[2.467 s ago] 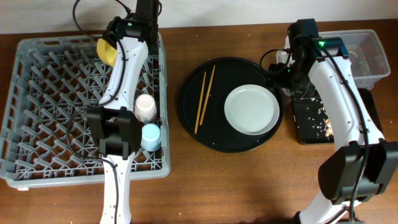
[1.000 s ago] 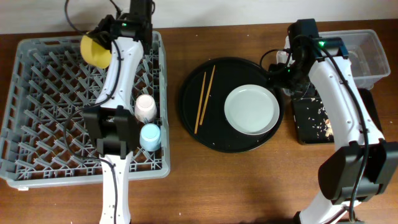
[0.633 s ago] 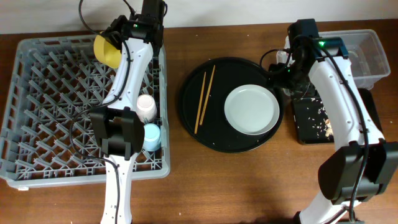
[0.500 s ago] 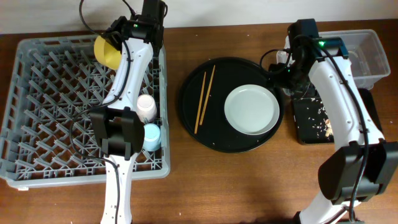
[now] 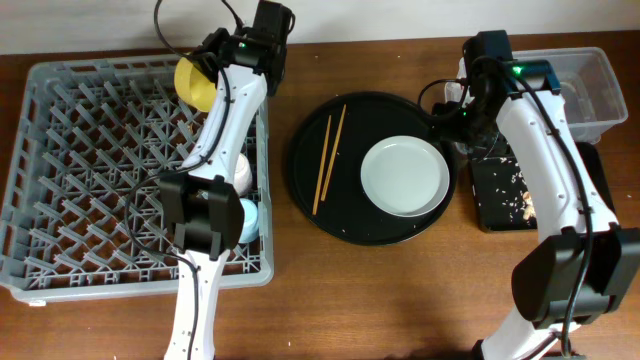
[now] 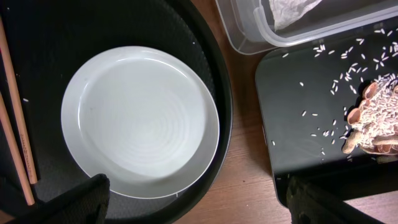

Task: Sort waste into correct bins and load items into the dishwasher rack
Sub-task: 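Lower the yellow bowl into the back of the rack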

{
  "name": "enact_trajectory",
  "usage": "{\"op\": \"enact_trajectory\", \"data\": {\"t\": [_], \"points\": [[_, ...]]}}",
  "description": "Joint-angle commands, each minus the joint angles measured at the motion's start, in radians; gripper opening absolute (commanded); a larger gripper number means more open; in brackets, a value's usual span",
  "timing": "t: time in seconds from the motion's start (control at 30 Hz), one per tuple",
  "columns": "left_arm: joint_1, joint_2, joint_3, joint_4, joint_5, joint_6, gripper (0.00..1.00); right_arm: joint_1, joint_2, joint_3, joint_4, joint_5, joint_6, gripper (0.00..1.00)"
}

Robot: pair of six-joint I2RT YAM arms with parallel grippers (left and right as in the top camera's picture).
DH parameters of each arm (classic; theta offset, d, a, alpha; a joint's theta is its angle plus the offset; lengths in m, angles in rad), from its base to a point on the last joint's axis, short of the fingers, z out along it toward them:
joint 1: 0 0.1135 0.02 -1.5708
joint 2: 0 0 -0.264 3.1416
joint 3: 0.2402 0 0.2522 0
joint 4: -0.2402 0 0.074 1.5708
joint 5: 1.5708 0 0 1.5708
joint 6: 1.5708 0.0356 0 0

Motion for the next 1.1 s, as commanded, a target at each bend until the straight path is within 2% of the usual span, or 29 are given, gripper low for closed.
{"op": "enact_trajectory", "data": {"t": [0.0, 0.2, 0.4, 0.63, 0.77, 0.87, 0.93, 1.07], "points": [[0.025, 0.0, -0.005, 0.019, -0.039, -0.002, 0.0, 0.003, -0.024, 0.018, -0.002, 0.019, 0.001, 0.92], [0.05, 0.0, -0.005, 0.045, -0.046, -0.095, 0.0, 0.003, -0.024, 0.018, -0.002, 0.019, 0.001, 0.92], [0.063, 0.007, -0.008, 0.044, -0.046, -0.098, 0.0, 0.003, -0.024, 0.018, -0.001, 0.019, 0.001, 0.92], [0.069, 0.007, -0.114, 0.047, -0.047, -0.097, 0.0, 0.003, -0.024, 0.018, -0.001, 0.019, 0.001, 0.92], [0.072, 0.007, -0.118, 0.051, -0.093, -0.097, 0.0, 0.003, -0.024, 0.018, 0.0, 0.019, 0.001, 0.92], [0.066, 0.007, -0.118, 0.053, -0.171, -0.013, 0.0, 0.003, -0.024, 0.018, 0.003, 0.019, 0.001, 0.92], [0.069, 0.007, -0.118, 0.088, -0.17, 0.05, 0.0, 0.003, -0.024, 0.018, 0.003, 0.019, 0.001, 0.92], [0.066, 0.007, -0.118, 0.104, -0.163, 0.05, 0.0, 0.003, -0.024, 0.018, 0.003, 0.019, 0.001, 0.92]]}}
